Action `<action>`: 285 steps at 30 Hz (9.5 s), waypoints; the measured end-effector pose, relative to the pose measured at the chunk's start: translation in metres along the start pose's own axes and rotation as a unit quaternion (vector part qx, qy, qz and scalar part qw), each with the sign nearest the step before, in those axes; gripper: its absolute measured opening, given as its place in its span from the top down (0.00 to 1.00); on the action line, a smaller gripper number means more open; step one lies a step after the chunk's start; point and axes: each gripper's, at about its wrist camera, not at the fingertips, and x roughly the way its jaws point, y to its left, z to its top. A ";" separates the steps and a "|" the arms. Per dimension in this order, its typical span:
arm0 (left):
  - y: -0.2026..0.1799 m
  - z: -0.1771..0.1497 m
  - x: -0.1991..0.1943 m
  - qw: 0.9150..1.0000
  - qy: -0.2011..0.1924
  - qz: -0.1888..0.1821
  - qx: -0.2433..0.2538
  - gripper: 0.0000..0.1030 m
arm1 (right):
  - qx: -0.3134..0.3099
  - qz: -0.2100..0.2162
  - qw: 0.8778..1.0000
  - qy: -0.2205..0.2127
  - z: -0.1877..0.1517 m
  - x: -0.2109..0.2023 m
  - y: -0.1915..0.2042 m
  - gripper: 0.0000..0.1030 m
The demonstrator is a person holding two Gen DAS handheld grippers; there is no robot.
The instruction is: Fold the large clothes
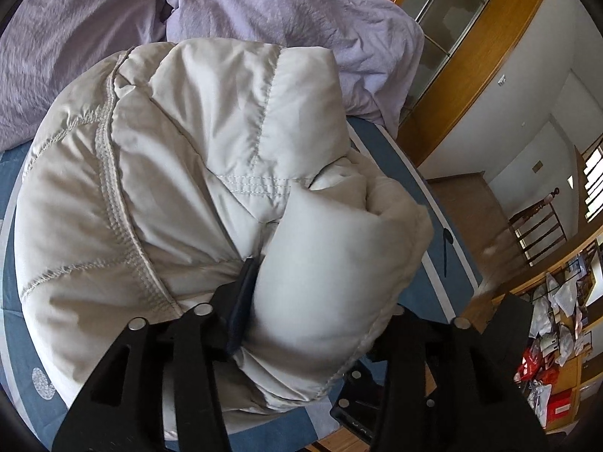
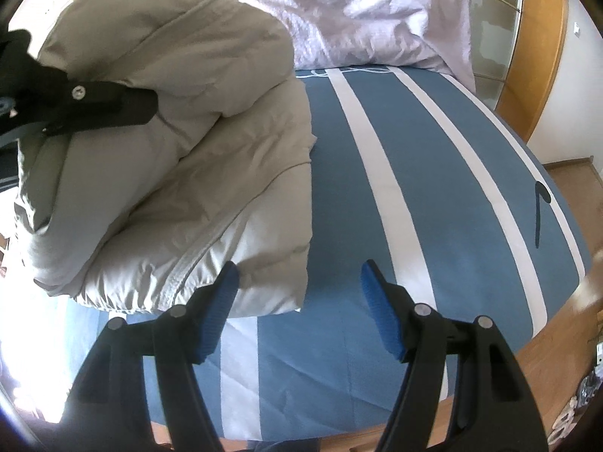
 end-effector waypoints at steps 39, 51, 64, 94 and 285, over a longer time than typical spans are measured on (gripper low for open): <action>0.028 -0.027 -0.017 0.996 -0.032 0.079 0.010 0.22 | 0.062 -0.036 0.997 -0.011 -0.011 -0.025 -0.044 0.34; 0.017 -0.039 0.010 0.997 -0.020 0.068 0.034 0.22 | 0.077 -0.031 0.996 -0.038 0.012 -0.034 -0.060 0.35; 0.021 -0.047 0.014 0.997 -0.019 0.060 0.038 0.22 | 0.014 0.068 0.995 -0.072 0.070 -0.041 -0.019 0.69; 0.021 -0.044 0.017 0.998 -0.010 0.054 0.040 0.22 | -0.023 0.105 0.994 0.012 0.069 0.007 0.004 0.91; 0.159 0.073 0.064 0.968 -0.071 0.238 -0.043 0.03 | -0.020 0.041 0.996 -0.083 0.117 0.095 0.023 0.80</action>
